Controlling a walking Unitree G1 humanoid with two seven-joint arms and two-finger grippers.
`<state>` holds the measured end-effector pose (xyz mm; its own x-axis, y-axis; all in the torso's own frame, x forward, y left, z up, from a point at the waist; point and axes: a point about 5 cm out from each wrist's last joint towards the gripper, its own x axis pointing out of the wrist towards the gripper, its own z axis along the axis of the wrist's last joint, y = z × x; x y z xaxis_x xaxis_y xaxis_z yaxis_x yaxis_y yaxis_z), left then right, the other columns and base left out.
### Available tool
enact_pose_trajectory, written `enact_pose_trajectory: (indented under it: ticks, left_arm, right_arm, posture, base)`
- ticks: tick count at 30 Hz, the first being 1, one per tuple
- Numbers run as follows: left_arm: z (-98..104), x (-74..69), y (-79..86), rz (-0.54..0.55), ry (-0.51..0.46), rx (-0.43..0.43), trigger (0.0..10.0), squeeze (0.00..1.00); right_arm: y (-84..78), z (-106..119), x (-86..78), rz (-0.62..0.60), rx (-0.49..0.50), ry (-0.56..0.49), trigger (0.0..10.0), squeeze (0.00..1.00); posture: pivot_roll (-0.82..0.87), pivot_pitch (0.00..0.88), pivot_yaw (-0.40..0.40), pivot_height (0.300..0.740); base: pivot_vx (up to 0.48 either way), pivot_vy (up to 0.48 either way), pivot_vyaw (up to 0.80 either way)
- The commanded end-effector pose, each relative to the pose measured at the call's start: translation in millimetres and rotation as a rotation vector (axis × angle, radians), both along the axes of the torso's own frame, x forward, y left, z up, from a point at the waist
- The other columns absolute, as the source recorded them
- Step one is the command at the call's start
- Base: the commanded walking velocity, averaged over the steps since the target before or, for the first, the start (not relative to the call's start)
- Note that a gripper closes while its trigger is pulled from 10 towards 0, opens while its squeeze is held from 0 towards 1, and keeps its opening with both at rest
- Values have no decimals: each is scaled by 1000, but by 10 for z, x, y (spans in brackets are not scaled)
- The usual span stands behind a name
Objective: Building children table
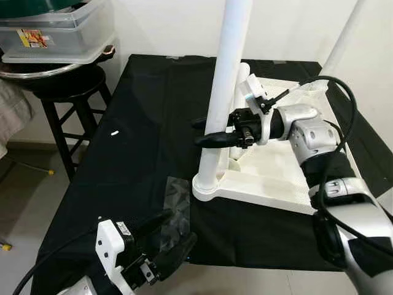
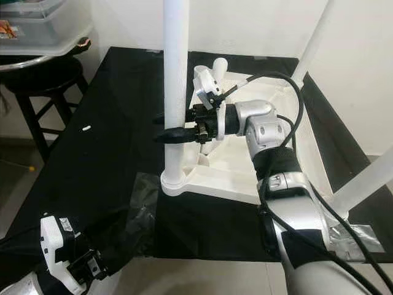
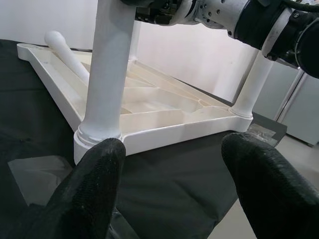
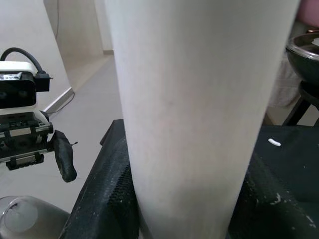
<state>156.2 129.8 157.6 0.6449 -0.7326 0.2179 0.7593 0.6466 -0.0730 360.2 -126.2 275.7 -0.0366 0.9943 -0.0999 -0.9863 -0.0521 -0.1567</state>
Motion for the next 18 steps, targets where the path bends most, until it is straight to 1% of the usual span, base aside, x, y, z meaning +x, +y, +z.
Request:
enact_pose_trajectory:
  ticks: [1,2,3,4,5,6,7,8,9,10,11,12,13,14,15,16,17,18]
  left_arm:
    - [-11,-18,-7,-6,7,19,10000,0]
    - [-11,-17,-9,-6,6,18,10000,0]
    - [-13,-15,-13,-5,7,16,10000,0]
    - [-13,-15,-13,-5,7,16,10000,0]
    - [-15,-14,-15,-5,7,15,10000,0]
    - [-20,-14,-16,-5,8,14,10000,0]
    - [-20,-14,-16,-5,8,14,10000,0]
    - [-24,-16,-12,-5,8,13,10000,0]
    - [-24,-16,-12,-5,8,13,10000,0]
    - [-23,-9,-4,-6,9,14,10000,0]
    - [-19,-5,0,-7,9,15,10000,0]
    - [-20,5,6,-11,5,23,10000,0]
    - [-22,13,14,-12,3,29,10000,0]
    - [-23,24,19,-9,2,29,10000,0]
    - [-23,24,19,-9,2,29,10000,0]
    - [-23,34,20,-7,1,28,10000,0]
    - [-25,46,18,-9,0,27,10000,0]
    - [-25,46,18,-9,0,27,10000,0]
  right_arm:
    - [-77,-15,-9,-15,16,-20,0,0]
    - [-107,-33,-13,-26,26,-24,0,0]
    - [-158,-73,-29,-79,54,-28,0,0]
    - [-158,-73,-29,-79,54,-28,0,0]
    - [-191,-98,-42,-116,72,-30,0,0]
    - [-170,-182,-67,-255,116,-39,0,0]
    - [-170,-182,-67,-255,116,-39,0,0]
    - [-114,-294,-75,-459,170,-30,0,0]
    - [-114,-294,-75,-459,170,-30,0,0]
    - [15,-575,-222,-863,221,-31,0,0]
    - [-52,-721,-404,-1207,259,-26,0,0]
    - [7,-817,-611,-1306,226,-60,0,0]
    - [123,-865,-725,-1267,205,-53,0,0]
    - [233,-888,-747,-1177,186,-41,0,0]
    - [233,-888,-747,-1177,186,-41,0,0]
    - [267,-892,-741,-1157,189,-32,0,0]
    - [356,-870,-715,-1086,207,1,627,0]
    - [356,-870,-715,-1086,207,1,627,0]
  posture:
    - [166,135,-70,740]
    - [166,135,-70,740]
    - [151,130,-70,740]
    - [151,130,-70,740]
    - [151,130,-70,740]
    - [143,125,-78,740]
    - [143,125,-78,740]
    - [146,123,-80,740]
    - [146,123,-80,740]
    - [146,126,-62,740]
    - [151,131,-57,740]
    - [157,131,-47,740]
    - [149,127,-44,740]
    - [129,117,-31,740]
    - [129,117,-31,740]
    - [130,119,-33,740]
    - [136,120,-40,740]
    - [136,120,-40,740]
  base:
    - [0,0,0]
    - [0,0,0]
    - [0,0,0]
    - [0,0,0]
    - [0,0,0]
    - [0,0,0]
    - [0,0,0]
    - [0,0,0]
    - [0,0,0]
    - [0,0,0]
    - [0,0,0]
    - [0,0,0]
    - [0,0,0]
    - [0,0,0]
    - [0,0,0]
    - [0,0,0]
    - [0,0,0]
    - [0,0,0]
